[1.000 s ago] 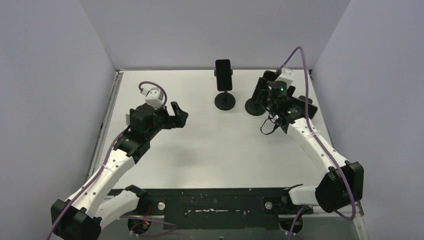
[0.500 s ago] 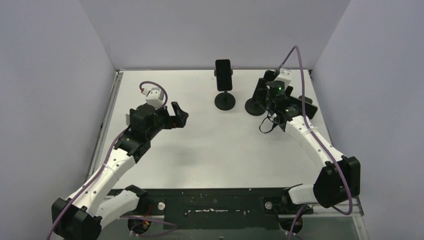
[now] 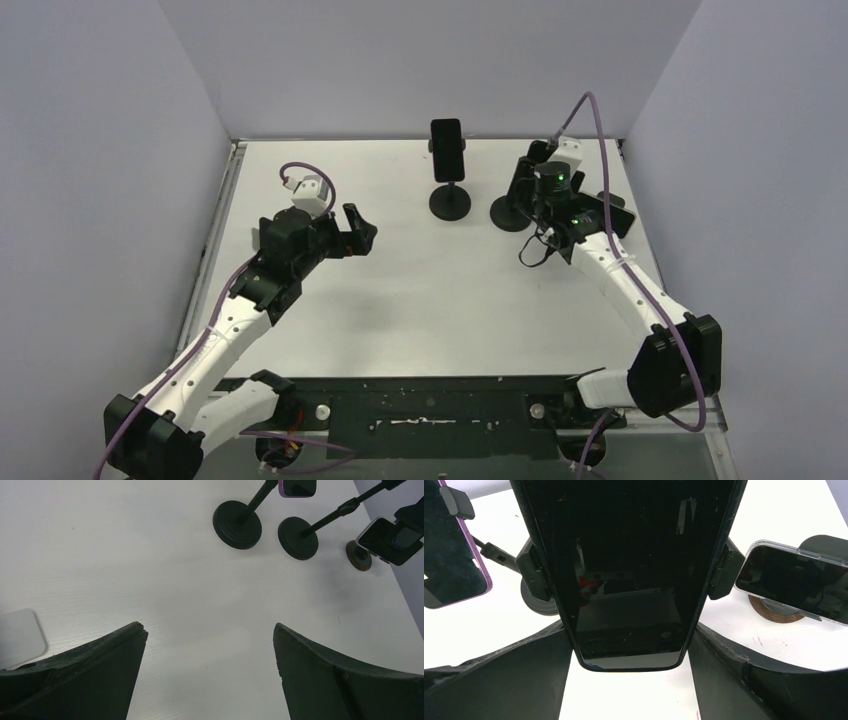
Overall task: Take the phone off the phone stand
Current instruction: Move the phone stand with the phone to the center of the board.
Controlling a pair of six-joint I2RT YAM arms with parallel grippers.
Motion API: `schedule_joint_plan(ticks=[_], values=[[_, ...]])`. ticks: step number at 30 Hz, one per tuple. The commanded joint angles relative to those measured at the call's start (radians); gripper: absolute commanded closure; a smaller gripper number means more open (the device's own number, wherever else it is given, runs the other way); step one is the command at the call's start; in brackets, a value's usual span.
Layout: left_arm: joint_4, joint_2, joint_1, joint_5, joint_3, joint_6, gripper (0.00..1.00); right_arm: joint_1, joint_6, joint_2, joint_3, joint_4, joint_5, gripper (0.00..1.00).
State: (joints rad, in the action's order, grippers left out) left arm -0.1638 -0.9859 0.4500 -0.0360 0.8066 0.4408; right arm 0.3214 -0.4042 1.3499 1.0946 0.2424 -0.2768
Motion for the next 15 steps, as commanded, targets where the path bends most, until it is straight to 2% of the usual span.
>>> schedule_joint_plan(ticks=[1, 15], values=[[0.036, 0.001, -0.007, 0.01, 0.025, 0.002, 0.03, 0.002, 0.034, -0.078, -0.003, -0.01, -0.027, 0.4], [0.042, -0.009, -0.016, 0.022, 0.023, 0.01, 0.03, 0.136, 0.084, -0.232, 0.019, 0.148, -0.113, 0.47]])
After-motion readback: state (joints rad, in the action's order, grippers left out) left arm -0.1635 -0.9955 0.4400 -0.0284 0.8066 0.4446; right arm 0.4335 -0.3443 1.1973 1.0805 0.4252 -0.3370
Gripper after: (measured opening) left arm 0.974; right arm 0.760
